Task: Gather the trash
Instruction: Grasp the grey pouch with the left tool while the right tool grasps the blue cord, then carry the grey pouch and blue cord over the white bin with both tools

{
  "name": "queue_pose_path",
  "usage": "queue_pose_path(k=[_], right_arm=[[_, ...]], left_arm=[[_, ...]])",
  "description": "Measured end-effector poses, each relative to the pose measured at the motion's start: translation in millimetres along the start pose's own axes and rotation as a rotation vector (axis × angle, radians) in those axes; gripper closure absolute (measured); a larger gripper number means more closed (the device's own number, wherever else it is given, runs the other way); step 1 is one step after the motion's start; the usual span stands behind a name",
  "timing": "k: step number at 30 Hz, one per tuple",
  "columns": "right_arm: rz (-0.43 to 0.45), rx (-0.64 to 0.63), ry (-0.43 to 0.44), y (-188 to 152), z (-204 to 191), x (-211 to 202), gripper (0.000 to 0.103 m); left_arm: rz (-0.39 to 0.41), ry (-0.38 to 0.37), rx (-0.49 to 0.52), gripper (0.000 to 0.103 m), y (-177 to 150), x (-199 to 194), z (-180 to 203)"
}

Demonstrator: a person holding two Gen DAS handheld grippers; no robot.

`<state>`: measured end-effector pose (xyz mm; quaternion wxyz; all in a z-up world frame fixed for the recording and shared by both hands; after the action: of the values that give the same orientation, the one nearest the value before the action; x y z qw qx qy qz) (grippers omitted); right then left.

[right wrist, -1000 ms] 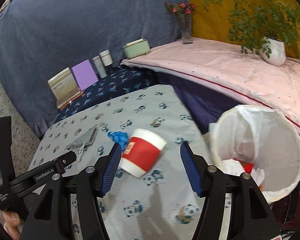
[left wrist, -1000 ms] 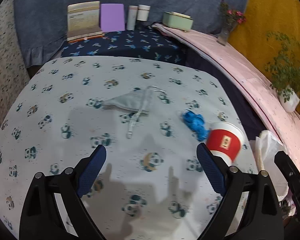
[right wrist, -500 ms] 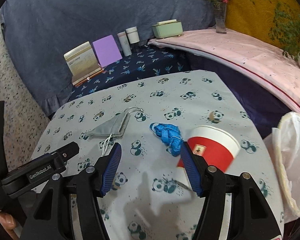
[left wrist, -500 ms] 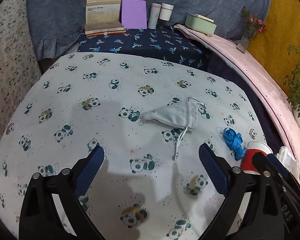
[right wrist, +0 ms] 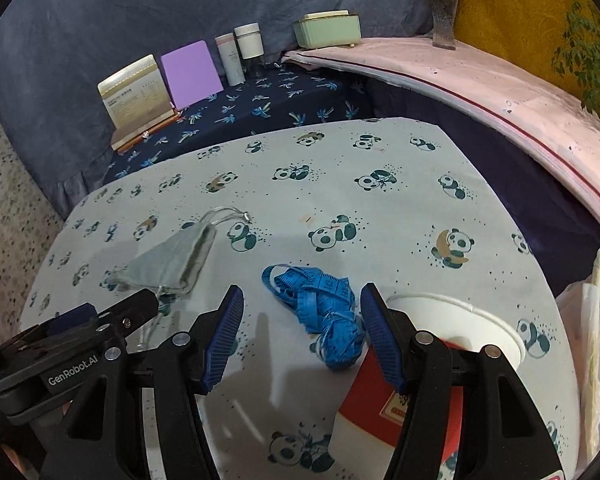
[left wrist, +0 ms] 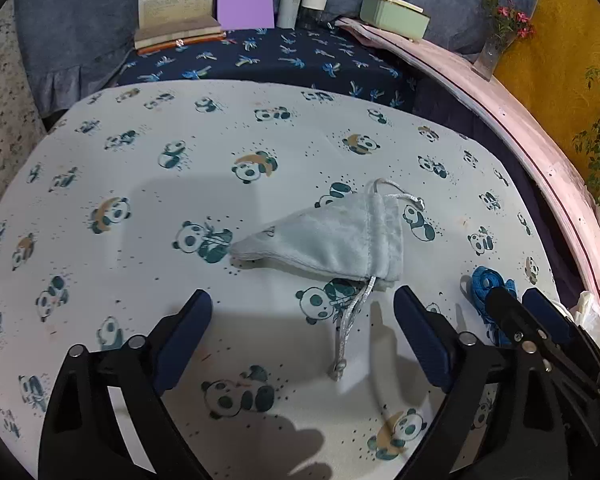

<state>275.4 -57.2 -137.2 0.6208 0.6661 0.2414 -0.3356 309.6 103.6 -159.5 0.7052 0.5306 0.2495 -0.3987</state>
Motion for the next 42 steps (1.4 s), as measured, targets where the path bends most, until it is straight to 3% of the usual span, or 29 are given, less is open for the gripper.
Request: queue_pose_path(k=[3,6,9,10,11,18,21,34,42], right_arm=[[0.004,-0.042,-0.023,1,-4,5,0.045],[0.004,-0.081,-0.032,0,-11,9,0.048],[0.005,-0.124,-0.036,-3,-19,10,0.055],[0.007,-0.136,-0.043,-3,-21,10,0.055],[0.007,-0.145,-0.046,-4,-22,10,0.056],[-0.005,-0.137,-0.037,-9,-18,2,0.077],[0.002,-0.134,-0.021,-12,-20,-9,0.095],[0.088,-0.037,0.041,-13,-5,-99,0.097],[0.161,0.015,0.033,-20,28,-160,0.097]], left_arm=[[0.005,0.010,0.023,0.029,1,5,3],[0.005,0.011,0.056,0.046,2,6,9],[-0.010,-0.017,0.068,0.080,0,6,15],[-0.021,-0.022,0.075,0.096,0,7,16],[-0.026,-0.025,0.077,0.101,-2,7,17],[-0.011,-0.033,0.059,0.101,-7,-14,10],[0.000,-0.039,0.063,0.101,-9,-27,13],[0.064,-0.084,0.108,0.101,-21,-98,52],[0.109,-0.122,0.186,0.101,-42,-145,102]])
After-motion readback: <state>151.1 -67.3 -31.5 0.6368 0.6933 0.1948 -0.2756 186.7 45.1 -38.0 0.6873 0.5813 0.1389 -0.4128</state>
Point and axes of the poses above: each gripper's, at about its wrist camera, not at the fingertips, and x roughly the way its jaws point, z to its right, y to its top, the point moved 6 cm from there along x, roughly the way its jaws point, and after that the axes turned 9 degrees about -y, right-handed, at the moved point
